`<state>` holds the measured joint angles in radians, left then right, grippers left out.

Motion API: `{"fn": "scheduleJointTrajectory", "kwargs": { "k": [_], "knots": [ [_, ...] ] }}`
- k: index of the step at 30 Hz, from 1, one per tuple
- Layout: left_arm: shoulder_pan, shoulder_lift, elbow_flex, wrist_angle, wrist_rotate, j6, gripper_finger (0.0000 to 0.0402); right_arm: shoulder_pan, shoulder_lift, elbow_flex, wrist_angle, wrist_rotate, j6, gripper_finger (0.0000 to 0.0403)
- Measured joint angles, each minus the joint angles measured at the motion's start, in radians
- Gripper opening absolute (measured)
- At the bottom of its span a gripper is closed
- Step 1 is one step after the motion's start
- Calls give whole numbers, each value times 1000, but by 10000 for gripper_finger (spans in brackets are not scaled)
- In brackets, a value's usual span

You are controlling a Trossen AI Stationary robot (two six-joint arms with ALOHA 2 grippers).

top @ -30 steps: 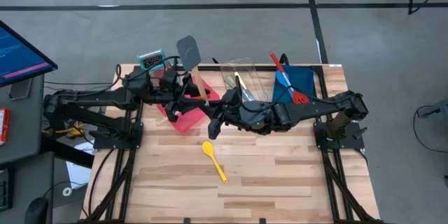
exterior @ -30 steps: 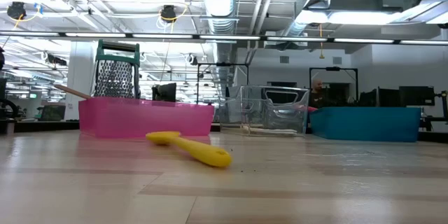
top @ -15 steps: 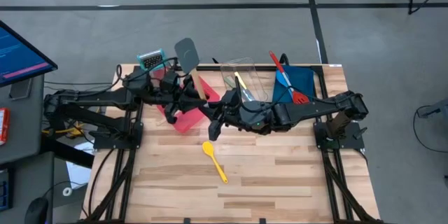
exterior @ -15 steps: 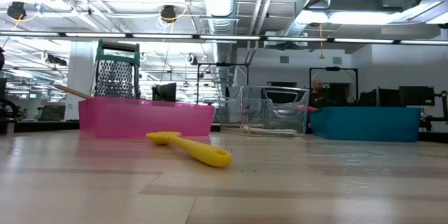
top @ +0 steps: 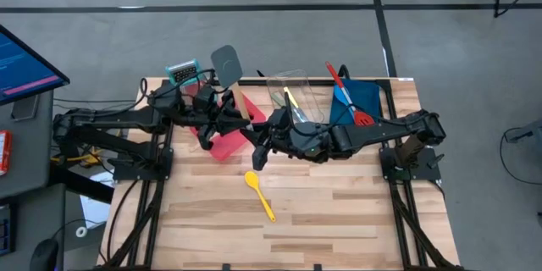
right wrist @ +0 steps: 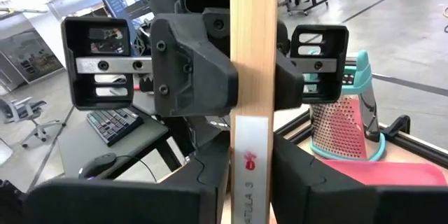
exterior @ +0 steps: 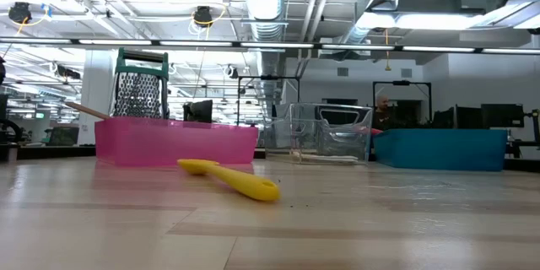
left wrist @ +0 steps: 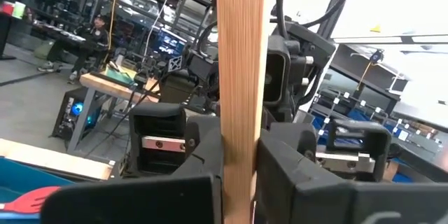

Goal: Pick & Place Kitchen Items
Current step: Put the blue spatula into the red bin

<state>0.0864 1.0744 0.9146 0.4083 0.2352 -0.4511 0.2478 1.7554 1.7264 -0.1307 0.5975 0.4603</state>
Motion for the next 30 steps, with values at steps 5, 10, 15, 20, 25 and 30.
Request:
{"fn": "scheduleJointTrajectory", "kwargs": {
  "k": [5,10,15,20,25,30],
  "knots": [
    [0,-5,0,3,-2,1,29,5,-12,-1,-91,-21,1,116],
    [0,-22,0,6,-2,-29,33,25,-59,0,-133,-21,0,185],
    [0,-67,0,13,2,-55,33,71,-124,1,-133,-24,-24,242],
    [0,-125,0,19,13,-118,34,136,-183,0,-135,-23,-65,254],
    [0,-186,0,43,97,-214,34,191,-217,0,-129,-17,-110,255],
    [-1,-240,0,128,228,-312,36,218,-225,0,-129,-15,-157,255]
  ]
}}
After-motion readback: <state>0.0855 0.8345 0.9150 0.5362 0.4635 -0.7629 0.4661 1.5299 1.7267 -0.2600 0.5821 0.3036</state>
